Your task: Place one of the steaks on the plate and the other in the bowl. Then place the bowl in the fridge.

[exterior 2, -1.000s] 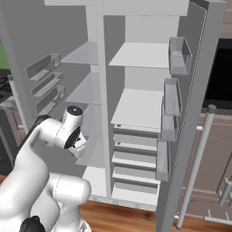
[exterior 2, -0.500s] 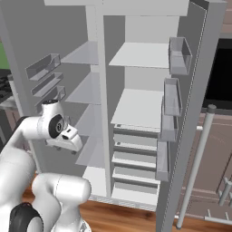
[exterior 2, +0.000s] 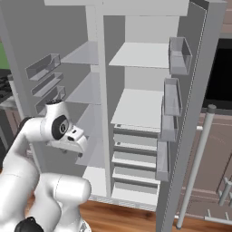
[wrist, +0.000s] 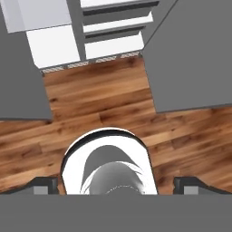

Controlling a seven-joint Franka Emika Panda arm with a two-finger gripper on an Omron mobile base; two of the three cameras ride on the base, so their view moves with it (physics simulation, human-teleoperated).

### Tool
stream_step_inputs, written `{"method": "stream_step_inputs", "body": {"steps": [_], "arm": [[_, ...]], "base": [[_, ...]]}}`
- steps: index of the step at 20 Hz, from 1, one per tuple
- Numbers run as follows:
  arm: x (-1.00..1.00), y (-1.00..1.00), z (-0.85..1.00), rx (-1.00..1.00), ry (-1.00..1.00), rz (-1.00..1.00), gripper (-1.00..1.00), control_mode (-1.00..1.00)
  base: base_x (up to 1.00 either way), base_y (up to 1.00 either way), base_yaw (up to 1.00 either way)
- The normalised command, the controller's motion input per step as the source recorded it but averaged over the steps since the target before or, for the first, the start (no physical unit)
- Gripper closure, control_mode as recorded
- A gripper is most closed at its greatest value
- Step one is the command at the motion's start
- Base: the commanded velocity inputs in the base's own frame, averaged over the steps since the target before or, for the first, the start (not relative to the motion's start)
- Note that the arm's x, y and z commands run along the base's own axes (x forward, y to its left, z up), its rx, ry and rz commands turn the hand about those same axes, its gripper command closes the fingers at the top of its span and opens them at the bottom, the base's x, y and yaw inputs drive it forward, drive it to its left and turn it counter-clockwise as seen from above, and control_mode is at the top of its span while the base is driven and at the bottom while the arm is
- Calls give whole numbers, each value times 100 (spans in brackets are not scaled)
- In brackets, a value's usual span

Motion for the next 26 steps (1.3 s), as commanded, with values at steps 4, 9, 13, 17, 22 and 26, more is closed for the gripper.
{"method": "stream_step_inputs", "body": {"steps": [4, 9, 13, 17, 22, 26], "arm": [[-21, -28, 0, 0, -4, 2, -100, -100], [-1, 0, 0, 0, 0, 1, -100, -100], [-13, 7, 0, 0, 0, 0, -100, 100], [0, 0, 0, 0, 0, 0, -100, 100], [0, 0, 0, 0, 0, 0, -100, 100], [0, 0, 0, 0, 0, 0, -100, 100]], "base": [[0, 0, 0], [0, 0, 0], [-37, 29, 0], [-82, 66, 0], [-38, 100, -2], [-20, 100, 0]]}}
